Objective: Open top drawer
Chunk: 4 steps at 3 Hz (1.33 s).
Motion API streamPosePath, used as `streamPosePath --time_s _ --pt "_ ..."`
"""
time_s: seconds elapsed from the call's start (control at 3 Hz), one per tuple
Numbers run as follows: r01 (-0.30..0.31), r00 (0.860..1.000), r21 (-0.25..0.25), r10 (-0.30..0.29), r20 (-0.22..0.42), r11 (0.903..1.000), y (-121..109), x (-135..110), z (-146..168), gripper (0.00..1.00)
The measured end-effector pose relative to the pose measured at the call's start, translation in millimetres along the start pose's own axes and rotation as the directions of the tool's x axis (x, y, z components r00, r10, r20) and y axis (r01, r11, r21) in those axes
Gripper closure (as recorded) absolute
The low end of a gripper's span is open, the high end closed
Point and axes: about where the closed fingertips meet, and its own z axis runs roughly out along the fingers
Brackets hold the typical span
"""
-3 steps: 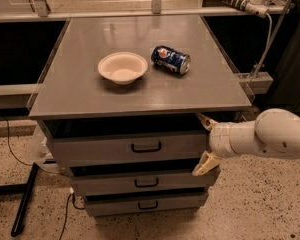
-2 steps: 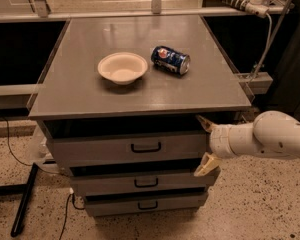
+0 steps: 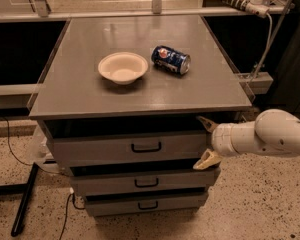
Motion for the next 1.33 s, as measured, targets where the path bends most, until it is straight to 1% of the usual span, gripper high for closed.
streamPosePath --time_s 1.0,1.33 --pt "0.001 1.0 -0.002 -0.001 0.002 1.0 -8 -11 -12 0.88" --pt "0.009 1.0 -0.019 -0.008 0.02 0.9998 1 -20 -18 1.0"
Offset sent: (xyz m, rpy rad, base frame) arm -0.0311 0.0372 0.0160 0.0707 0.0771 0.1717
